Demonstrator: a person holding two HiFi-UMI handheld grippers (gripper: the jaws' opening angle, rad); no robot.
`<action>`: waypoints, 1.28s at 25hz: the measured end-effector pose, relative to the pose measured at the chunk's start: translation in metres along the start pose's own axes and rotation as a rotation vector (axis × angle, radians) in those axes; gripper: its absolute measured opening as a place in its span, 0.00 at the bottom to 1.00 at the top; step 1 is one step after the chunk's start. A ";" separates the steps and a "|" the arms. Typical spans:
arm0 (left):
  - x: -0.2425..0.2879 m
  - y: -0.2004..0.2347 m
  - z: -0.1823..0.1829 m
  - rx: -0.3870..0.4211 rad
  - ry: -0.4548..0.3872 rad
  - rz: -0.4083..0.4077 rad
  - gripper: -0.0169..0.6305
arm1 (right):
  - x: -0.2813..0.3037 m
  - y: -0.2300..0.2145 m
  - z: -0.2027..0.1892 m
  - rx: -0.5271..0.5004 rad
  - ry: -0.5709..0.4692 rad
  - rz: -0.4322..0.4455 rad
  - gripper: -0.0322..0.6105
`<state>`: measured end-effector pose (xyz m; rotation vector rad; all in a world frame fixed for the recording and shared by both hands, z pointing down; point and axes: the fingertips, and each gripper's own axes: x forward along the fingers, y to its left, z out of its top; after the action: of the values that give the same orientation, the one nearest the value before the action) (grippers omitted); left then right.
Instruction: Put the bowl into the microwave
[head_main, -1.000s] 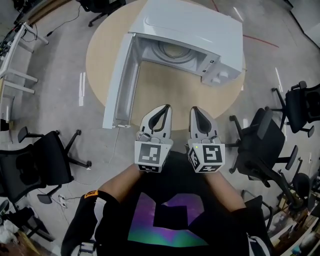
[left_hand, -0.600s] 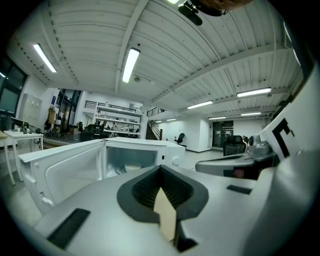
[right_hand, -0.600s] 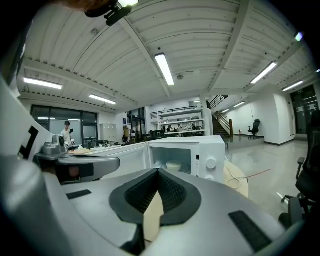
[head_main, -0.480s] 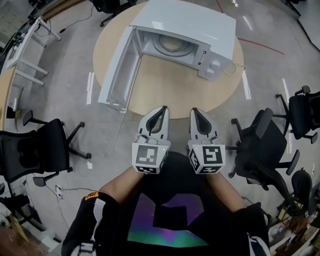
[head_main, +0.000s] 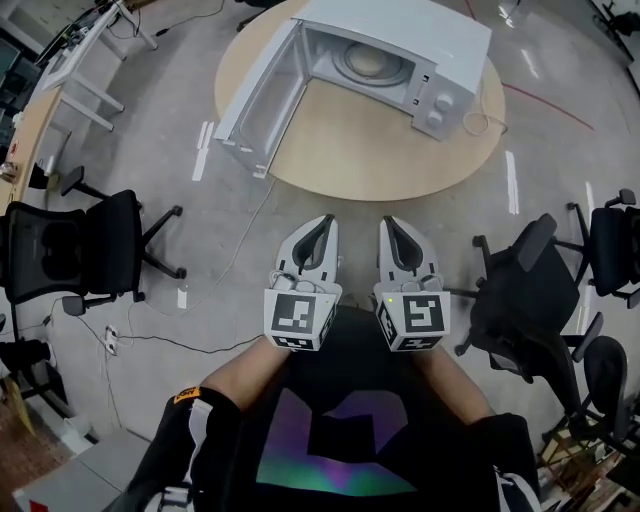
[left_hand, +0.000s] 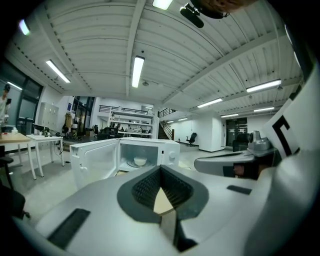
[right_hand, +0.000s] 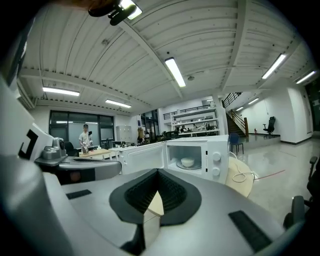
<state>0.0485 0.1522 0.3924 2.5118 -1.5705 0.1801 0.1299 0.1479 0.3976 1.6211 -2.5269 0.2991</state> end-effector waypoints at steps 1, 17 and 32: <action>-0.007 -0.002 -0.001 -0.003 -0.002 0.012 0.09 | -0.006 0.003 -0.002 -0.003 0.002 0.012 0.08; -0.086 0.005 -0.007 0.034 -0.014 0.128 0.09 | -0.039 0.069 -0.015 -0.012 0.004 0.137 0.08; -0.124 0.060 -0.011 0.014 -0.002 0.108 0.09 | -0.030 0.126 -0.016 -0.028 0.036 0.090 0.08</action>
<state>-0.0596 0.2383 0.3840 2.4400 -1.7121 0.2041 0.0279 0.2293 0.3946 1.4808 -2.5697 0.2982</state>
